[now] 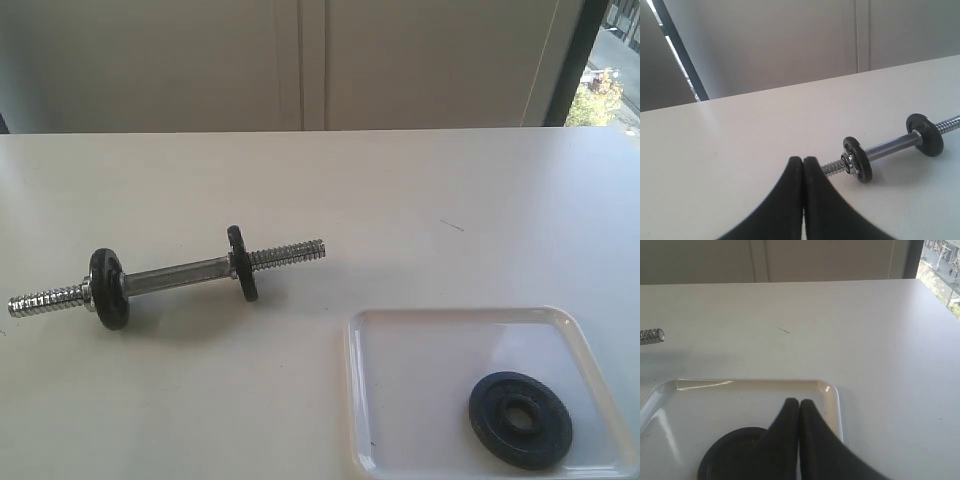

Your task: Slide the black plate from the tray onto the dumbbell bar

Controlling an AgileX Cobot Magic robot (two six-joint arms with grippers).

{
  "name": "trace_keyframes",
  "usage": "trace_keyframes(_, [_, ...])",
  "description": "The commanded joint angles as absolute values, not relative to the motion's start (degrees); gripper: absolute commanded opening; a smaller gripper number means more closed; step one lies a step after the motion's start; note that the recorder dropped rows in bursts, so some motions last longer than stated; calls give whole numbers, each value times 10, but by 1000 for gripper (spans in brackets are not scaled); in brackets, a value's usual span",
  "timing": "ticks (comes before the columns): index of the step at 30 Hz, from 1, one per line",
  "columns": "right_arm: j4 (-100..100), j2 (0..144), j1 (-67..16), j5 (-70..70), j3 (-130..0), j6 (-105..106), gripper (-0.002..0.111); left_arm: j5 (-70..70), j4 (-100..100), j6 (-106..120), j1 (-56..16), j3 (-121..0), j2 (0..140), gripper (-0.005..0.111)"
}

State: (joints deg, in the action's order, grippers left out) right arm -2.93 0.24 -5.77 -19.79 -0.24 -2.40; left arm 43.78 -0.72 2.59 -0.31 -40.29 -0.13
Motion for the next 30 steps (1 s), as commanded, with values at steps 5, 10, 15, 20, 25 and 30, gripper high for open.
trace_keyframes(5, [-30, 0, -64, -196, 0, -20, 0, 442, -10, 24, -7, -407, 0, 0])
trace_keyframes(10, [-30, 0, -64, -196, 0, -20, 0, 442, -13, 24, -7, -407, 0, 0])
trace_keyframes(15, [-30, 0, -64, -196, 0, -20, 0, 377, -12, 24, -7, -407, 0, 0])
trace_keyframes(20, [-30, 0, -64, -196, 0, -20, 0, 229, -16, 24, -7, -406, 27, 0])
trace_keyframes(25, [-30, 0, -65, -196, 0, -20, 0, 142, -16, 24, -7, -385, 117, 0])
trace_keyframes(30, [-30, 0, -69, -196, 0, -20, 0, 107, -16, 39, -7, -353, 212, 0])
